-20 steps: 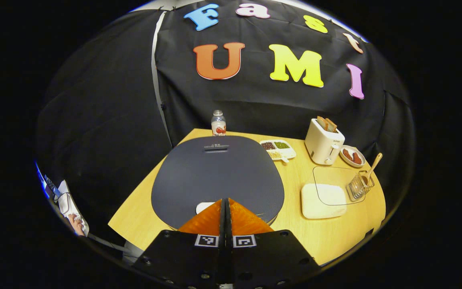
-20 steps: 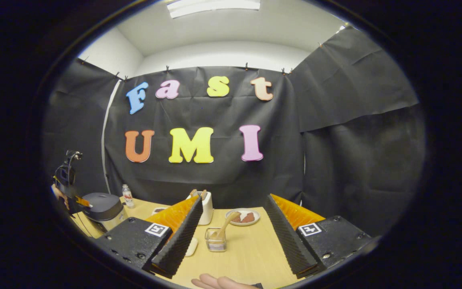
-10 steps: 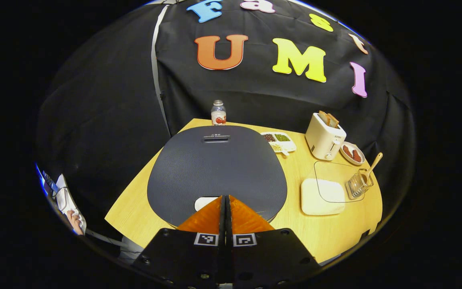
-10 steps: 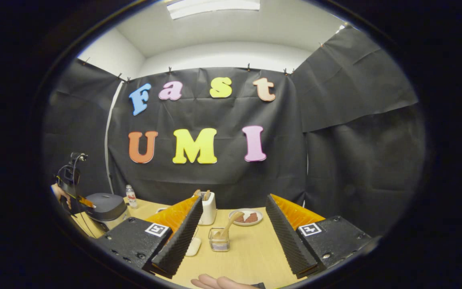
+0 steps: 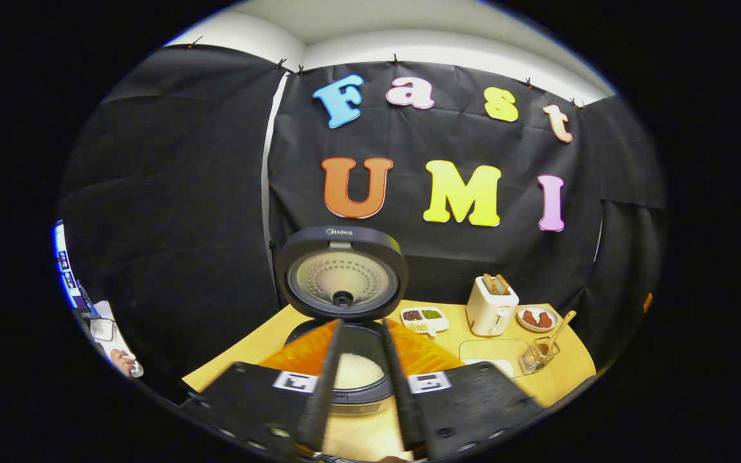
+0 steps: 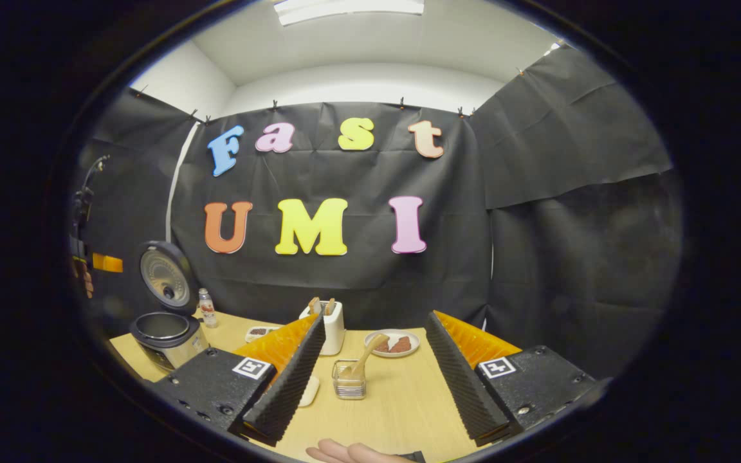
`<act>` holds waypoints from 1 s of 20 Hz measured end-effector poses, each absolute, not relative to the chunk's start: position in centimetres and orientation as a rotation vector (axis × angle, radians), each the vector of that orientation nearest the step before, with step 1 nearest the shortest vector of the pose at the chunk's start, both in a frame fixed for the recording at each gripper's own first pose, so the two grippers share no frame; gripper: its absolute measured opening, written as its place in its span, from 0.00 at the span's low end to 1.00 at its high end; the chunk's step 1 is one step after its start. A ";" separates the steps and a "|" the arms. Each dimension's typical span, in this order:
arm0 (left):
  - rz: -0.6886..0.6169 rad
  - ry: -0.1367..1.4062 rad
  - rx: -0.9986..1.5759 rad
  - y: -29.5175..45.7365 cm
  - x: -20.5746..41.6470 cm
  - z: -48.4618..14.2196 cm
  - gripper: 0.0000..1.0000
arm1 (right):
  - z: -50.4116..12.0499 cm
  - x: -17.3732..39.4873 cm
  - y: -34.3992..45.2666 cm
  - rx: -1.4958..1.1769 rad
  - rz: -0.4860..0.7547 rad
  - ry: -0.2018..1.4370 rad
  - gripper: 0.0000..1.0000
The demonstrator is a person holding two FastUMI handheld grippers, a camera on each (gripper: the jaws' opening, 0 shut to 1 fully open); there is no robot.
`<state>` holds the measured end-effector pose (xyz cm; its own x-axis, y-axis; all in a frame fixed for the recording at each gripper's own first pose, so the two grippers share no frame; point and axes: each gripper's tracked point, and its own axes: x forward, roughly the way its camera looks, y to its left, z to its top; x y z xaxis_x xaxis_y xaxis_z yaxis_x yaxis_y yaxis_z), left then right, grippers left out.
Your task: Close the left gripper, press the button to open the rice cooker; take a wooden spoon from the chopstick holder with the right hand, scoop a spoonful of rice and pour it into the rice cooker, then put the wooden spoon back into the chopstick holder.
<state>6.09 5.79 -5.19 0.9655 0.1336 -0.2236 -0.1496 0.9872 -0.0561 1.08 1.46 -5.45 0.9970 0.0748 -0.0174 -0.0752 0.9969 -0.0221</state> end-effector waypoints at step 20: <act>0.042 -0.058 0.020 -0.9 -3.3 -4.3 0.96 | -19.6 18.4 3.2 0.061 0.041 0.221 1.00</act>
<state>-3.31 -0.89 -4.27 0.9974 0.0418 0.0587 -0.0430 0.9989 0.0183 18.35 3.16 -19.60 0.9749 0.0477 -0.2173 -0.0343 0.9973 0.0648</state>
